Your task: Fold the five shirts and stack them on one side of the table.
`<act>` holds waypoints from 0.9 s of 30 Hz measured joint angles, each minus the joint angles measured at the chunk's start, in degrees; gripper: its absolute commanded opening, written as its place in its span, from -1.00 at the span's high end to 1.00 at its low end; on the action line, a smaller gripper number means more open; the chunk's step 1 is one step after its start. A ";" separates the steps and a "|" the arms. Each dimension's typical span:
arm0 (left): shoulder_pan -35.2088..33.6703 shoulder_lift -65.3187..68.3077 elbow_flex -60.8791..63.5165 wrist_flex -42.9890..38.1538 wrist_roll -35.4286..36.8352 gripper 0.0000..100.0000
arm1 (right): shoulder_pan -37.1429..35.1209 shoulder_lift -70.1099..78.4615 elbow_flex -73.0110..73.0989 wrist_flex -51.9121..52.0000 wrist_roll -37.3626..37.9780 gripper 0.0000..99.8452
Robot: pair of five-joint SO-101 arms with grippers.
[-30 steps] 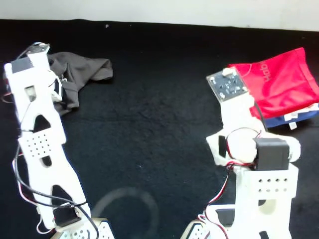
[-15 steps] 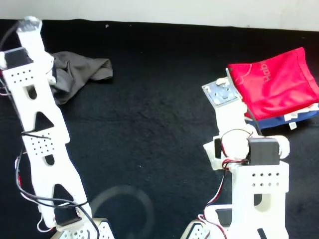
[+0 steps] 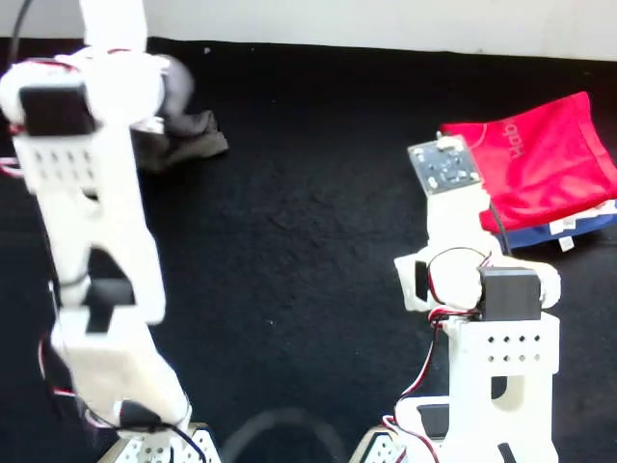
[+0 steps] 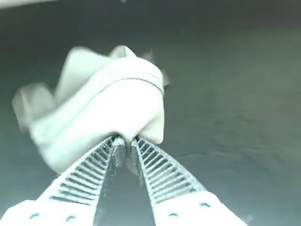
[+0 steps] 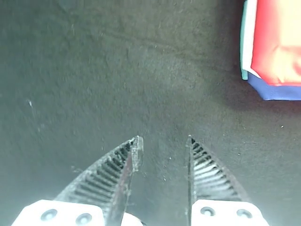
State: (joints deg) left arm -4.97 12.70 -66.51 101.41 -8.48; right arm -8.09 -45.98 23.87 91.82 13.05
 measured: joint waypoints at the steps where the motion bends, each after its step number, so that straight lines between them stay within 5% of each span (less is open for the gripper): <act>1: 2.29 -3.25 0.88 0.00 0.00 0.98 | 0.00 0.00 0.00 -0.26 -0.88 0.71; 8: 16.79 -17.67 10.02 0.00 0.00 0.98 | 0.00 0.00 0.00 -0.70 -4.04 0.71; 14: 18.81 -18.11 16.62 -0.35 0.00 0.98 | 0.00 0.00 0.00 -0.70 -4.04 0.71; 22: 7.91 -17.76 33.58 -4.84 0.00 0.98 | 0.00 0.00 0.09 -4.13 -4.04 0.71; 27: -6.15 -12.84 51.43 -17.76 0.09 0.98 | -4.31 0.79 4.31 -10.29 -4.04 0.71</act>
State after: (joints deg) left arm -11.12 -0.13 -15.08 83.65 -8.40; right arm -12.40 -45.19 28.18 81.54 9.01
